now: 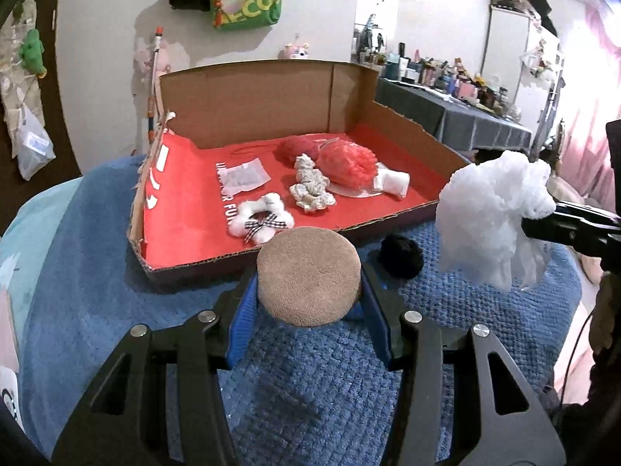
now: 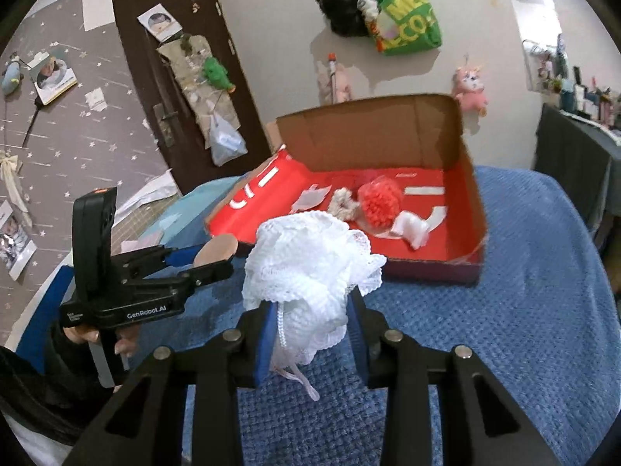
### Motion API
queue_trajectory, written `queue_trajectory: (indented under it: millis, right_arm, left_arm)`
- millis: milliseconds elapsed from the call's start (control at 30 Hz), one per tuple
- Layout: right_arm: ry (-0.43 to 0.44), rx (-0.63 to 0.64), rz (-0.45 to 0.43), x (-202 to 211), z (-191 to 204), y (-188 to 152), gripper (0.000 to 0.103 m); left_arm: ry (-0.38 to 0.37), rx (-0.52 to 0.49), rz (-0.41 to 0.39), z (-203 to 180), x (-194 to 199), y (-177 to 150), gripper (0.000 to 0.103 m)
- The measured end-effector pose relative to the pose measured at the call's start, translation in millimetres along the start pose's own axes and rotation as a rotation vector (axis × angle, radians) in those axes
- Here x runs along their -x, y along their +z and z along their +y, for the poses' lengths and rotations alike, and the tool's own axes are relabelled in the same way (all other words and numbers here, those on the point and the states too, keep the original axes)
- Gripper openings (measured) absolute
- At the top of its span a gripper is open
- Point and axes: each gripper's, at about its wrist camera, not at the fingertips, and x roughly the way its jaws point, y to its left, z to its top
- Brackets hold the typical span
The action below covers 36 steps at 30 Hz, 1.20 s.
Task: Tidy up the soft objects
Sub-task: 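Carry the cork coaster and bath pouf up and into the box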
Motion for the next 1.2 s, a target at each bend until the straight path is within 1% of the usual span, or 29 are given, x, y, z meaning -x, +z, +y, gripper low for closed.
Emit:
queue_trajectory:
  millis: [167, 233, 333, 500, 567, 733, 867, 967, 1033, 1100, 1200]
  right_arm:
    - [-0.035, -0.051, -0.044, 5.9, -2.0, -0.6, 0.036]
    - [-0.045, -0.069, -0.056, 6.0, -3.5, -0.5, 0.036]
    - [-0.046, -0.099, -0.071, 6.3, -7.2, 2.4, 0.036]
    - [-0.067, -0.095, -0.095, 7.3, -13.3, 23.3, 0.036]
    - [-0.074, -0.096, -0.108, 6.6, -18.2, 35.5, 0.036]
    - [-0.099, -0.100, -0.117, -4.1, -35.1, 65.2, 0.036]
    - [-0.110, -0.101, -0.093, -28.4, -49.6, 93.7, 0.036]
    - [-0.131, -0.095, -0.068, -53.8, -60.6, 118.9, 0.036]
    - [-0.137, -0.102, -0.041, -72.7, -68.8, 135.8, 0.036]
    - [-0.170, -0.092, -0.017, -90.0, -73.9, 149.2, 0.036]
    - [-0.229, -0.083, 0.025, -121.2, -80.4, 168.7, 0.036]
  left_arm:
    - [-0.031, -0.045, 0.018, -1.0, 0.3, 4.1, 0.048]
    - [-0.045, -0.042, 0.020, -0.6, -0.2, 7.0, 0.048]
    - [-0.084, -0.038, 0.019, -3.0, -3.1, 16.3, 0.048]
    - [-0.125, -0.070, 0.010, -13.7, -13.7, 37.0, 0.048]
    - [-0.145, -0.070, 0.020, -14.2, -21.5, 47.0, 0.048]
    - [-0.145, -0.055, 0.031, -1.0, -40.0, 75.3, 0.048]
    - [-0.095, -0.046, 0.067, 18.1, -67.3, 104.8, 0.048]
    - [-0.082, -0.057, 0.099, 25.6, -90.0, 123.1, 0.048]
    - [-0.074, -0.049, 0.142, 31.7, -112.4, 134.8, 0.048]
    - [-0.077, -0.037, 0.170, 36.1, -131.2, 141.2, 0.048]
    - [-0.052, -0.021, 0.214, 42.3, -157.9, 146.8, 0.048]
